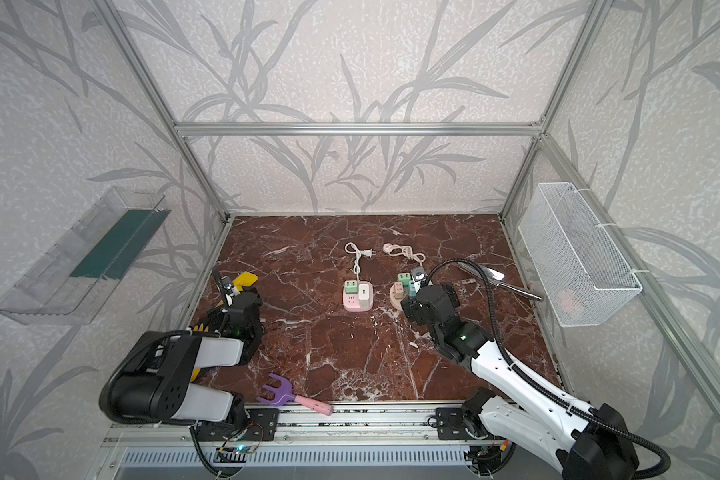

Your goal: Insert the plug

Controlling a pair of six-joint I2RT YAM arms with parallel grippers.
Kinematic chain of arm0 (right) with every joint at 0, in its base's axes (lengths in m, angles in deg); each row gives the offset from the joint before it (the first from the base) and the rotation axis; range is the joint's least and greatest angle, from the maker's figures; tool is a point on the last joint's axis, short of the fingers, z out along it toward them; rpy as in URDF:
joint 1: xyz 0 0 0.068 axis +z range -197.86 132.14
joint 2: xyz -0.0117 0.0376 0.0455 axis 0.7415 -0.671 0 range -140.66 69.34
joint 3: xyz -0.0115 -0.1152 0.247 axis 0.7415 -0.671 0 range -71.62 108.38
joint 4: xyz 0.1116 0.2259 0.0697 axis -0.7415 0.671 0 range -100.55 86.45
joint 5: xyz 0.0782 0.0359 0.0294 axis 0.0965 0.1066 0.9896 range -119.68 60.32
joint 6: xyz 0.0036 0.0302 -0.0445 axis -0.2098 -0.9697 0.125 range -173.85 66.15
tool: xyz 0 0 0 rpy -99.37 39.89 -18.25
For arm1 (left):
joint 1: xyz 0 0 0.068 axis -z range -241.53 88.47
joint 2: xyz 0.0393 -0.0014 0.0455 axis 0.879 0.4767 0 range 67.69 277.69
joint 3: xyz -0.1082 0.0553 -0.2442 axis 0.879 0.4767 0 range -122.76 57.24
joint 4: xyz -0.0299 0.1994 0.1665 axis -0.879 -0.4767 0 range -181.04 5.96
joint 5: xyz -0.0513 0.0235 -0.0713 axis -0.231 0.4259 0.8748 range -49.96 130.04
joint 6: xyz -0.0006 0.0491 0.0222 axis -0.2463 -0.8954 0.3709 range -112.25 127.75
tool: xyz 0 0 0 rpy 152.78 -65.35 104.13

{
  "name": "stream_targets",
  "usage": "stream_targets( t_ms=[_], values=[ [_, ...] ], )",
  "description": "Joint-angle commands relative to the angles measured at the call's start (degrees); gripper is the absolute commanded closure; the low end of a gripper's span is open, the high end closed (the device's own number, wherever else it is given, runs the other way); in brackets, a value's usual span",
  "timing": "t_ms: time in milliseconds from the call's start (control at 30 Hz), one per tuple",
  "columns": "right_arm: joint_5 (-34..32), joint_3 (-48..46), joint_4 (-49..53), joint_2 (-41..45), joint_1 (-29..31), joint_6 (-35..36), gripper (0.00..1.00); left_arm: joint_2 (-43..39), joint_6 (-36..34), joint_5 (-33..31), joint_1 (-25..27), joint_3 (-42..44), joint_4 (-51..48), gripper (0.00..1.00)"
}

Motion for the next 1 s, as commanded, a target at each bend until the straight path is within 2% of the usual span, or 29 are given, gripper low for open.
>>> stream_targets(
  t_ms=[0, 100, 200, 233, 267, 300, 467, 500, 567, 600, 700, 767, 833, 967],
  values=[
    [-6.0, -3.6, -9.4, 0.5, -4.2, 5.7, 0.01, -1.3, -0.6, 3.1, -0.6, 2.2, 12.9, 0.01],
    [0.7, -9.1, -22.2, -2.4, -12.8, 4.9, 0.01, 0.4, -3.6, 8.7, -0.7, 2.4, 15.8, 0.01],
    [5.5, -11.4, -33.1, -9.9, -19.8, 2.2, 0.01, 5.2, -10.7, 26.7, -0.5, -1.9, 11.4, 0.01],
    [5.9, -12.4, -38.1, -12.8, -20.9, 2.8, 0.01, 7.3, -11.0, 26.5, -0.6, -2.3, 13.8, 0.01],
    [6.4, -13.6, -44.5, -16.3, -22.0, 3.7, 0.01, 7.0, -9.3, 22.5, -0.5, -2.2, 13.4, 0.01],
    [6.9, -14.5, -49.5, -19.6, -22.9, 3.7, 0.01, 6.2, -7.8, 21.3, -0.8, -2.4, 11.5, 0.01],
    [15.1, -17.0, -73.5, -37.2, -24.8, 4.8, 0.01, 6.4, -8.1, 20.5, -0.7, -3.3, 10.5, 0.01],
    [12.8, -17.1, -79.0, -40.0, -24.2, 5.9, 0.01, 6.7, -8.3, 20.2, -0.7, -3.6, 10.5, 0.01],
    [12.3, -14.5, -64.6, -34.5, -24.0, 4.0, 0.01, 6.4, -7.9, 20.0, -0.8, -4.5, 8.3, 0.01],
    [12.8, -13.4, -61.6, -34.0, -24.1, 3.8, 0.01, 6.4, -7.9, 19.8, -0.8, -5.1, 7.1, 0.01],
    [11.3, -15.0, -72.3, -38.4, -24.1, 4.9, 0.01, 6.1, -7.3, 20.2, -1.3, -6.3, 4.4, 0.01],
    [11.3, -14.8, -69.4, -37.1, -24.0, 4.3, 0.01, 5.8, -6.8, 20.6, -1.7, -6.6, 3.1, 0.01],
    [11.3, -15.2, -72.7, -38.4, -24.0, 5.2, 0.01, 5.8, -6.5, 21.0, -2.0, -6.8, 2.6, 0.01],
    [11.4, -15.2, -71.9, -38.0, -24.0, 5.0, 0.01, 5.7, -6.4, 21.2, -2.2, -6.9, 2.3, 0.01]
  ],
)
